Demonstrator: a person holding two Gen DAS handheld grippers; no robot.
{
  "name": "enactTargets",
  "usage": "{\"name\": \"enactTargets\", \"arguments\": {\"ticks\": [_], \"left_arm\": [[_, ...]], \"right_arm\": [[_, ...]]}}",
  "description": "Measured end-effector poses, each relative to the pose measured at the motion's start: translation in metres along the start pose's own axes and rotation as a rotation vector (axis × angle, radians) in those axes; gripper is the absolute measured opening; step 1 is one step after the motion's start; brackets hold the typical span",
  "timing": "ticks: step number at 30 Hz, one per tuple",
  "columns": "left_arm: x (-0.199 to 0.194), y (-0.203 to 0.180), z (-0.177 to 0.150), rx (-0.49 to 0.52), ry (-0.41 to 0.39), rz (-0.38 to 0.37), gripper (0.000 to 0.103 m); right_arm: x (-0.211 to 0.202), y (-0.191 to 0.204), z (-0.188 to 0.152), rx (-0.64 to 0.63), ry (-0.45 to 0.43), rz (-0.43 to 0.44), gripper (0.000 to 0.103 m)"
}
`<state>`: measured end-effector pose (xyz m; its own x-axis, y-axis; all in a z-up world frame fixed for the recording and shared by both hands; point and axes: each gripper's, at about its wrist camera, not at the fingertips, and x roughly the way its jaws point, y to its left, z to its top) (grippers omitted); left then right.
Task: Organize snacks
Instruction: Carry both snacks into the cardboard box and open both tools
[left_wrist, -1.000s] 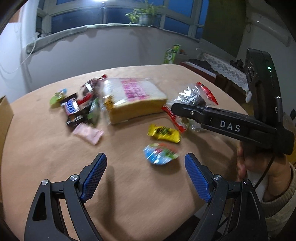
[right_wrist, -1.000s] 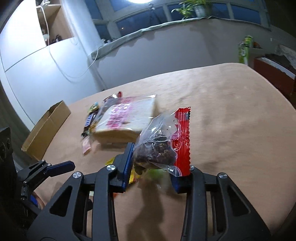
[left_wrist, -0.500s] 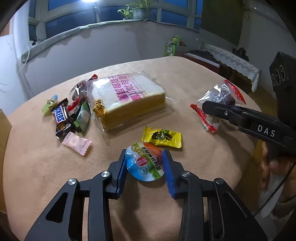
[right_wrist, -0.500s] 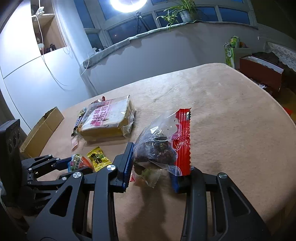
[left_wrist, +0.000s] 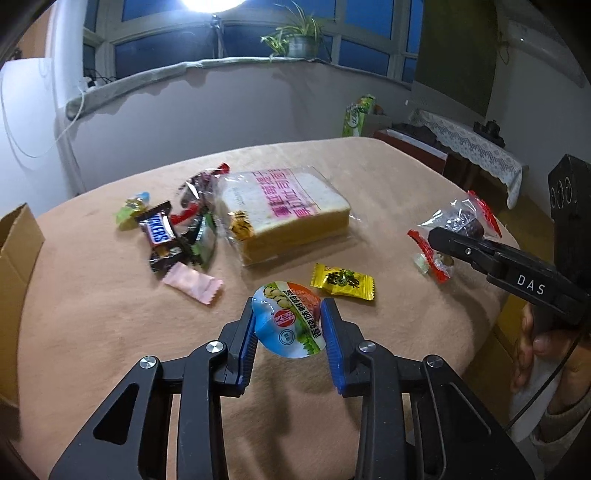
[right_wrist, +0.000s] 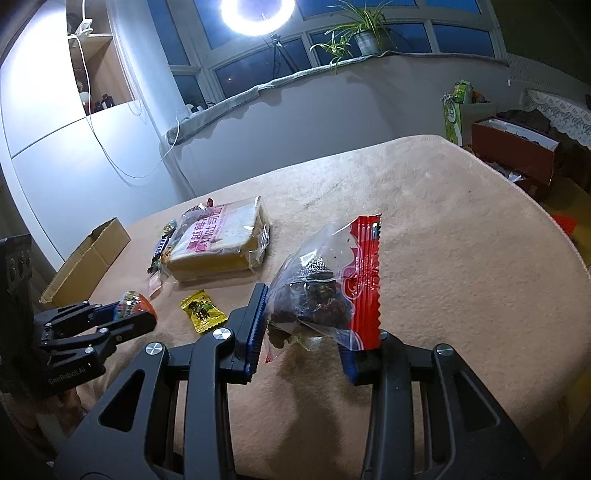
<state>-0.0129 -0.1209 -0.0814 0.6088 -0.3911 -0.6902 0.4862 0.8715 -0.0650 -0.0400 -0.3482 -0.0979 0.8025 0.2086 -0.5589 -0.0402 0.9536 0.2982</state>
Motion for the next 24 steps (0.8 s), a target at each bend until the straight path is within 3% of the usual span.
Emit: {"name": "enactTargets", "arguments": {"ticks": [13, 24], "left_arm": [[-0.041, 0.035, -0.002, -0.076, -0.092, 0.05, 0.031], [-0.096, 0.108, -0.017, -0.193, -0.193, 0.147, 0.031]], "right_arm": [[-0.01, 0.046, 0.013, -0.08, -0.018, -0.003, 0.036], [0.009, 0.14, 0.03, -0.215, -0.01, 0.056, 0.036]]}}
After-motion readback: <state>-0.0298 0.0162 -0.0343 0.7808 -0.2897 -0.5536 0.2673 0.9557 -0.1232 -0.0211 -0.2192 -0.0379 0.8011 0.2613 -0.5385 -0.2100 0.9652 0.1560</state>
